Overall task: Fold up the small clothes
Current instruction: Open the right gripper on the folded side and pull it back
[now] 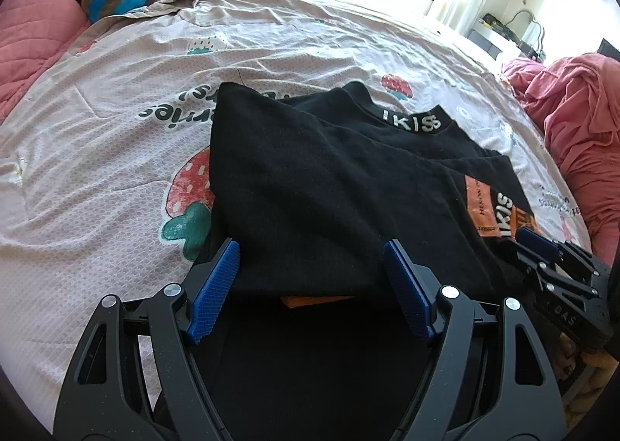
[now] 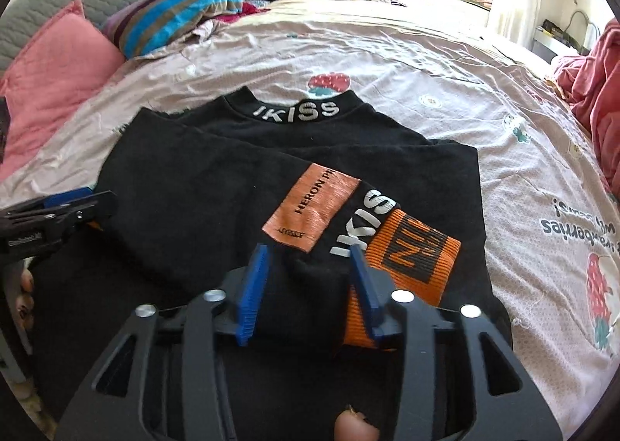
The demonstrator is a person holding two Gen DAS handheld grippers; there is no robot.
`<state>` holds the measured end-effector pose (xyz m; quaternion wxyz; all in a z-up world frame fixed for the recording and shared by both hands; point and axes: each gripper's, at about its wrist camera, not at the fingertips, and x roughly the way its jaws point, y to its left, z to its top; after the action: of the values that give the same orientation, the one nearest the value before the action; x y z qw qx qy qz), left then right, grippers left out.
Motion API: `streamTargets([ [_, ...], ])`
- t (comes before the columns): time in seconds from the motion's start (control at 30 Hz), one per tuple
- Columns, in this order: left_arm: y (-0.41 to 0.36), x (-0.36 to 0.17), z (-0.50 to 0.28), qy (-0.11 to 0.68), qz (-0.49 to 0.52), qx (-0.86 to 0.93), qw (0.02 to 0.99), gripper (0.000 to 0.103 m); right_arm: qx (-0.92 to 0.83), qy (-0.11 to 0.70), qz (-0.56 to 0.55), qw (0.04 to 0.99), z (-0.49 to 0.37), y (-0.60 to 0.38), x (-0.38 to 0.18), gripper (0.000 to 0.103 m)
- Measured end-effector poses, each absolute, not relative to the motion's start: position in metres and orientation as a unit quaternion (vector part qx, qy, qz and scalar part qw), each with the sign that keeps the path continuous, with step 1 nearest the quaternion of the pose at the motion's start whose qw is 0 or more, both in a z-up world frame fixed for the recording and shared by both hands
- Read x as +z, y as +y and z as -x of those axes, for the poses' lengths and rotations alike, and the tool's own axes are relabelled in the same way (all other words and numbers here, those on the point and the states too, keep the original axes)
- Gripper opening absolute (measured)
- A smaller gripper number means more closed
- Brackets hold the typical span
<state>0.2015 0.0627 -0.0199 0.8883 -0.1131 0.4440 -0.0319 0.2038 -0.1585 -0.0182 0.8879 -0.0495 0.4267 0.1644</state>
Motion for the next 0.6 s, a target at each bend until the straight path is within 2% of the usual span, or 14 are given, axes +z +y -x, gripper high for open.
streamTargets([
  [0.13,0.064,-0.015,-0.198,0.438,0.118,-0.034,0.890,0.069,0.168,0.418,0.033,0.892,-0.198,-0.162,-0.009,0.056],
  [0.4,0.060,-0.010,-0.193,0.434,0.116,-0.036,0.893,0.069,0.166,0.408,0.016,0.897,-0.193,-0.166,-0.001,0.077],
  [0.47,0.061,-0.007,-0.192,0.431,0.117,-0.034,0.894,0.071,0.164,0.405,0.015,0.899,-0.192,-0.167,0.000,0.084],
  [0.53,0.061,-0.003,-0.189,0.427,0.116,-0.029,0.896,0.080,0.161,0.400,0.016,0.902,-0.191,-0.167,0.003,0.088],
  [0.6,0.062,0.001,-0.185,0.421,0.117,-0.026,0.899,0.083,0.160,0.395,0.016,0.905,-0.189,-0.169,0.006,0.094],
])
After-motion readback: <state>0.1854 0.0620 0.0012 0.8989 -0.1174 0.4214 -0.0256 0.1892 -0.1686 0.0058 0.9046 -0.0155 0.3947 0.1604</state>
